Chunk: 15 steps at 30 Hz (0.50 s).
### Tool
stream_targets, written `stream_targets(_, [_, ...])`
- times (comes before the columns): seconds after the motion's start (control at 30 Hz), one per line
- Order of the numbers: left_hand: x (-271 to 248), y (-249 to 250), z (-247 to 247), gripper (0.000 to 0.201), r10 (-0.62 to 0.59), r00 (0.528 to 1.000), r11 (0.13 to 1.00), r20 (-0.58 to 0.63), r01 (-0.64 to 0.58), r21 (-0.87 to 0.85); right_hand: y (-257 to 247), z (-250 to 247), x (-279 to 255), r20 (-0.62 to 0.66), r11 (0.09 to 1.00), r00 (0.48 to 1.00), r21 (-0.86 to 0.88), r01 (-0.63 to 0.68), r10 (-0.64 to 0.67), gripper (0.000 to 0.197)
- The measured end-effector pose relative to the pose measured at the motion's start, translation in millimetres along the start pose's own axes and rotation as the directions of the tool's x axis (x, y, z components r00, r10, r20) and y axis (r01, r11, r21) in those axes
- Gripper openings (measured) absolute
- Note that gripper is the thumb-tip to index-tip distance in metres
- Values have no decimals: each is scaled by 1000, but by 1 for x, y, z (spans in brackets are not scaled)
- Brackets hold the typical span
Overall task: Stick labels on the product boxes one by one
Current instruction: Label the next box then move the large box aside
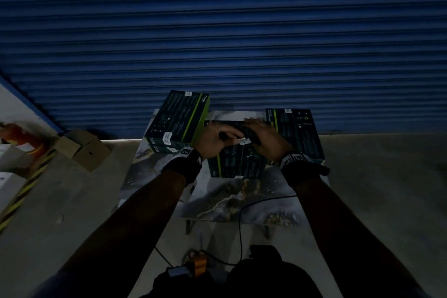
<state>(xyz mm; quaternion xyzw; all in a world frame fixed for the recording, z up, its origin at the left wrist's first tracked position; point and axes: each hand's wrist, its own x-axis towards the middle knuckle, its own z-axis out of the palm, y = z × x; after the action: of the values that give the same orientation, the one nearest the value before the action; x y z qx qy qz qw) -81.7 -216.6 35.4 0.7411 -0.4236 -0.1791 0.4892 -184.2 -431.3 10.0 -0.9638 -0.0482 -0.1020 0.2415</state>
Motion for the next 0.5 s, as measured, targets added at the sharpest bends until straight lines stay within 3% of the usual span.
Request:
stream_targets(0.1, [-4,5,4,32,48,994,988,-94,-34,150,-2,-2,0,-3,999,1000,45,2,-2,75])
stream_targets(0.27, [-4,11,17,11,253,948,858,-193,-128,497,-2,-3,2,-10,998,1000,67,6,-6,65])
stream_targets(0.5, [-13,13,25,13,324,907,778,-268,-95,621,1,-4,0,1,997,1000,79,7,-7,63])
